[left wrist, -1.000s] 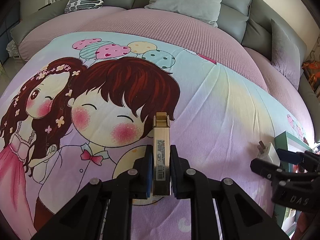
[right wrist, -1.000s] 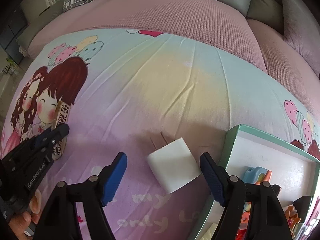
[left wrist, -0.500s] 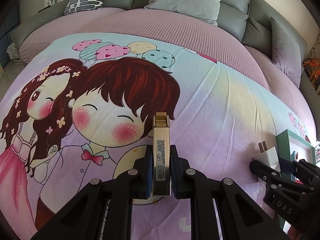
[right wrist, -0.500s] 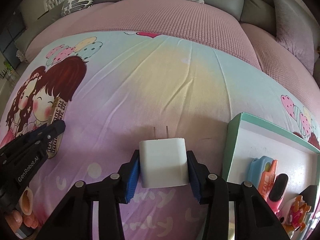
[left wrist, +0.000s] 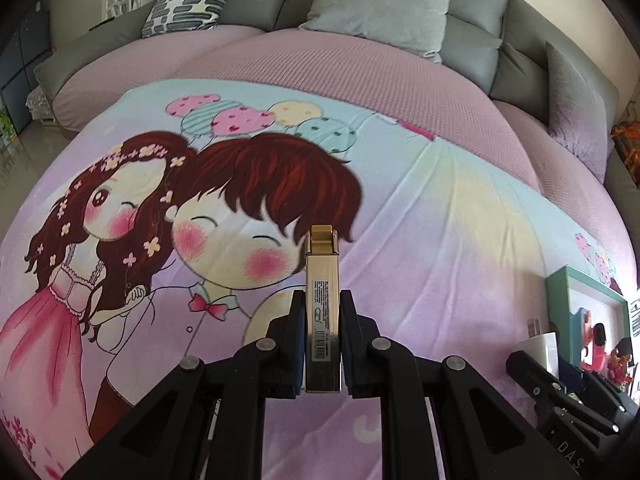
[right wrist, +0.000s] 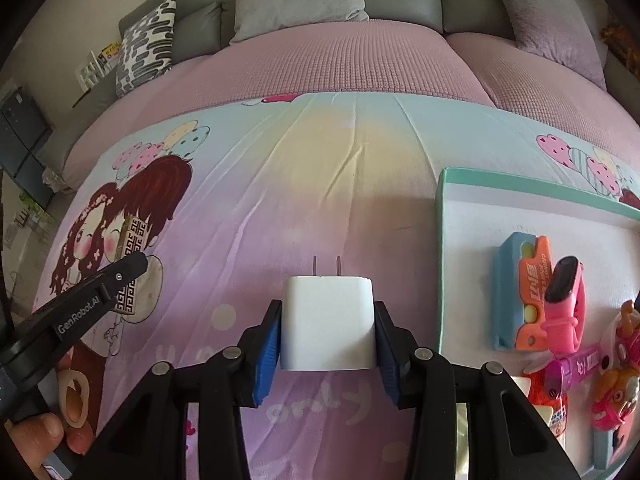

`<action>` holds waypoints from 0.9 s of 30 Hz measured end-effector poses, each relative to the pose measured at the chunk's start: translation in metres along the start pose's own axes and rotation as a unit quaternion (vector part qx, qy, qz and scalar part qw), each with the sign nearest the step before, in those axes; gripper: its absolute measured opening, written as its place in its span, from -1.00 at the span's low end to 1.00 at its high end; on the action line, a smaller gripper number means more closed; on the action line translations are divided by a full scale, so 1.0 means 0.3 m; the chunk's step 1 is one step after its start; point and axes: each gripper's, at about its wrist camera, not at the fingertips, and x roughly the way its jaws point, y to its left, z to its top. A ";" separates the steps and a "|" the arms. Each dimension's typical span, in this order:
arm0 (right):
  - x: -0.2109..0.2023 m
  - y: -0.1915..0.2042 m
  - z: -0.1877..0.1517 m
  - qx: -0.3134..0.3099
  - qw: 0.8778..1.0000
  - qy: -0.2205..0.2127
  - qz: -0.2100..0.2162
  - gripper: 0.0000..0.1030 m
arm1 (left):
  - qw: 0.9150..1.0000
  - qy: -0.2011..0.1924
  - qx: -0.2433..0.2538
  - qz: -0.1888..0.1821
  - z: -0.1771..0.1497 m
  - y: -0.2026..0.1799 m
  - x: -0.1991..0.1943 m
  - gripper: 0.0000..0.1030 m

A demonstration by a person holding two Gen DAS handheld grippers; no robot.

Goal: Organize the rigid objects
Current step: 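Move right gripper to white charger plug and close on it while left holds gold box, then carry gold box and white charger plug over the tray with both grippers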

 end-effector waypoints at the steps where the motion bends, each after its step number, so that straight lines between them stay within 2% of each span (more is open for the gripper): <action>1: -0.017 -0.010 -0.003 0.010 1.000 -0.007 0.004 -0.12 | 1.000 -0.005 0.004 -0.009 0.000 -0.013 -0.016 -0.70; 7: -0.156 -0.098 -0.063 0.059 0.997 -0.046 0.023 -0.12 | 0.998 -0.033 0.042 -0.040 -0.013 -0.133 -0.118 -0.70; 11: -0.252 -0.154 -0.087 0.077 0.994 -0.076 -0.008 -0.12 | 0.994 -0.053 0.076 -0.058 -0.034 -0.225 -0.193 -0.70; 15: -0.363 -0.229 -0.101 0.105 0.988 -0.115 0.003 -0.12 | 0.990 -0.069 0.102 -0.067 -0.049 -0.299 -0.251 -0.70; 19: -0.448 -0.299 -0.109 0.121 0.981 -0.153 -0.019 -0.12 | 0.986 -0.079 0.125 -0.076 -0.061 -0.367 -0.288 -0.70; 24: -0.491 -0.418 -0.129 0.159 0.973 -0.165 -0.034 -0.12 | 0.980 -0.087 0.159 -0.084 -0.080 -0.469 -0.318 -0.70; 27: -0.517 -0.494 -0.145 0.178 0.967 -0.171 -0.057 -0.12 | 0.975 -0.084 0.181 -0.094 -0.102 -0.534 -0.325 -0.70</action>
